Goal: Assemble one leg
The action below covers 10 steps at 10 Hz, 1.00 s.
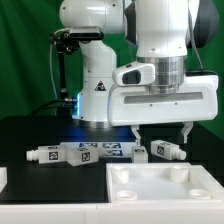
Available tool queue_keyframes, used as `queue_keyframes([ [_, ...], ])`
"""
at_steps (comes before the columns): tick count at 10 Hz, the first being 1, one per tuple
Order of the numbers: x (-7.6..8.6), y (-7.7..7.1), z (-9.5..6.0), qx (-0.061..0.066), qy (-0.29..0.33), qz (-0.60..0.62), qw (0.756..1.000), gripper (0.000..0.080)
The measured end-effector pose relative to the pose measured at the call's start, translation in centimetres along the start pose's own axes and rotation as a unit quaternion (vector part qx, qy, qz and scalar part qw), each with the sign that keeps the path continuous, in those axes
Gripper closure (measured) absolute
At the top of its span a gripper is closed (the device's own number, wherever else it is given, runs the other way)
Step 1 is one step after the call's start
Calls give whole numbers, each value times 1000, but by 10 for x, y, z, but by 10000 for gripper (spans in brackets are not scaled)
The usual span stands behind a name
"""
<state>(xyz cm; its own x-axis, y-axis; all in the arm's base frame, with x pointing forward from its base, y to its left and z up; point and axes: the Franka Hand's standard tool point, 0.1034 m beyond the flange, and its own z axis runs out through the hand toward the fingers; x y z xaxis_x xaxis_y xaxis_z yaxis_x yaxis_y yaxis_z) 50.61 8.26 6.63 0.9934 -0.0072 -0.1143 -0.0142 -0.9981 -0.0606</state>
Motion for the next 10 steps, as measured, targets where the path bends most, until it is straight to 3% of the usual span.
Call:
queue_keyframes([
  [2,-3,0,0,4,-72,4,997,151],
  [4,-11,18,5,6,-174,27,984,151],
  [6,-13,15,7,5,-284,33,958,151],
  [7,-7,16,11,5,-300,34,953,151],
  [10,-11,19,15,5,-336,36,941,151],
])
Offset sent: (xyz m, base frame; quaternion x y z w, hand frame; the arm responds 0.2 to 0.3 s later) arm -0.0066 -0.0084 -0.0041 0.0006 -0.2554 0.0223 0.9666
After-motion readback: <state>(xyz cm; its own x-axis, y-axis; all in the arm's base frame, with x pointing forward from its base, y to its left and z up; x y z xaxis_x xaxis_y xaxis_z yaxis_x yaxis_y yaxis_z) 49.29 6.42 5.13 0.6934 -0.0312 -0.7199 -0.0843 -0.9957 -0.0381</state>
